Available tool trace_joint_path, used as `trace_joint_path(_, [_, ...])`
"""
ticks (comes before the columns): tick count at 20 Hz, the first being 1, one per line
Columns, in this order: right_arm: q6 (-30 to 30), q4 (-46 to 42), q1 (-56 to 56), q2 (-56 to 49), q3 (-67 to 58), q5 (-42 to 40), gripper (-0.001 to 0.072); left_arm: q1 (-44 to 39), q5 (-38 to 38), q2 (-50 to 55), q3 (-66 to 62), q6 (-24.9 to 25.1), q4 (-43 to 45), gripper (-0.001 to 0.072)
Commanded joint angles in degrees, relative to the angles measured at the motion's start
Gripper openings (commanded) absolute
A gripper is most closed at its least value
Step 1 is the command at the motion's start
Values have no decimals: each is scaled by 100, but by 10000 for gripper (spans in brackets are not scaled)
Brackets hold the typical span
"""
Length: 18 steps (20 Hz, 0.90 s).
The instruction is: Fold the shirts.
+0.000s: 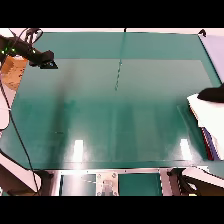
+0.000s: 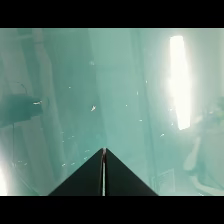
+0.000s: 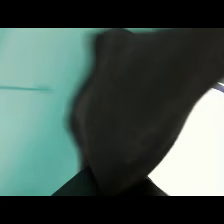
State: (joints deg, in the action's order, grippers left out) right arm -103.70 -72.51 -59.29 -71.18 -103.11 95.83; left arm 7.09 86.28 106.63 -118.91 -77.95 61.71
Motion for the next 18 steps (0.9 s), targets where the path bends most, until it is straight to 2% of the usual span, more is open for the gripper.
trace_joint_path(1, [-271,-1547,-72,168,348,673,18,2,33,-2,-4,2,0,21])
trace_joint_path(8, [-374,-1967,-68,214,2739,485,19,2,-4,-2,420,48,-20,21])
trace_joint_path(9, [-372,-1974,-68,212,3029,404,88,4,-20,-2,437,46,-17,21])
trace_joint_path(10, [-369,-1974,-68,203,3287,367,395,4,-61,-2,433,46,-24,21])
trace_joint_path(11, [-363,-1974,-68,181,3436,372,649,2,-122,-2,433,46,-52,21])
trace_joint_path(14, [-367,-1731,-61,122,3246,455,648,2,-225,-2,433,48,-94,21])
trace_joint_path(17, [-365,-358,59,22,2378,278,643,2,-170,-13,240,50,-262,21])
trace_joint_path(18, [-321,11,157,17,2131,138,601,2,-157,-20,146,48,-415,20])
